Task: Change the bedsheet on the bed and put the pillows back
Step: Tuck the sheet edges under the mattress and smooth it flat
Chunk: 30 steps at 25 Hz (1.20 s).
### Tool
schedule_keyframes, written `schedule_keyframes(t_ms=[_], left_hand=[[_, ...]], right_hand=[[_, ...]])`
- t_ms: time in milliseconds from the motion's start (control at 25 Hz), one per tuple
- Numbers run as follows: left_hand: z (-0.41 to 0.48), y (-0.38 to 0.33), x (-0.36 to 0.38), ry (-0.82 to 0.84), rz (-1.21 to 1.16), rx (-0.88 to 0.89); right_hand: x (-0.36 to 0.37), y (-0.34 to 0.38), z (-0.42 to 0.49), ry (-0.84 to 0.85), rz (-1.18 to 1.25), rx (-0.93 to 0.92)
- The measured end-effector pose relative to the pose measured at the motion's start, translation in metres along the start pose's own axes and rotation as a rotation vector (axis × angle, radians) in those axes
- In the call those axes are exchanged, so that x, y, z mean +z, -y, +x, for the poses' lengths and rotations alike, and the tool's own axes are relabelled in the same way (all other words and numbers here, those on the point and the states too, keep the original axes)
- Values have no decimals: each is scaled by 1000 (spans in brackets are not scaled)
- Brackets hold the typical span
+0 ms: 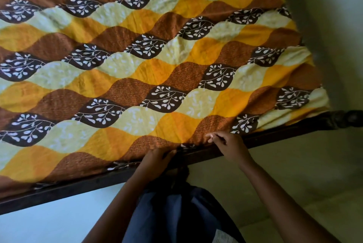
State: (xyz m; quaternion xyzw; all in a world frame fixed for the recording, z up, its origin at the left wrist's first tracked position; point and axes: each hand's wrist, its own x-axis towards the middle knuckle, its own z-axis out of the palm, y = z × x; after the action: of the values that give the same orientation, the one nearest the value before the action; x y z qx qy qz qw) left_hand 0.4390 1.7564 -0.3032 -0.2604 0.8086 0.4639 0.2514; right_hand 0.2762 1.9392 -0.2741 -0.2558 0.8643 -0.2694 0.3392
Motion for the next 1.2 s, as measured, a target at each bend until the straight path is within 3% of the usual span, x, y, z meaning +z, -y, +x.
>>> schedule_keyframes(t_ms=[200,360,480,560,680,840,1000,1080,1200], left_hand=[[23,-69,18,-71,5,122],[67,-138,53,-179,-35,243],[103,-192,92,-253,-32,276],[124,-222,118,-310,0,255],[145,-252,150,-377,163,240],[163,-268,170,-431,321,230],[174,-279,179,-474,432,358],[171,-276,182,-446,375,401],[161,-274,184,-407,171,319]], right_hand=[[-51,-31,-10,-157,96,-24],[-119,-85,12,-32,51,54],[-174,-137,36,37,-204,-34],[-206,-170,51,115,-517,-139],[-226,-199,66,190,-802,-271],[-233,-208,74,154,-811,-339],[-255,-211,66,335,-752,-365],[-258,-213,62,419,-694,-340],[-251,-219,63,382,-738,-347]])
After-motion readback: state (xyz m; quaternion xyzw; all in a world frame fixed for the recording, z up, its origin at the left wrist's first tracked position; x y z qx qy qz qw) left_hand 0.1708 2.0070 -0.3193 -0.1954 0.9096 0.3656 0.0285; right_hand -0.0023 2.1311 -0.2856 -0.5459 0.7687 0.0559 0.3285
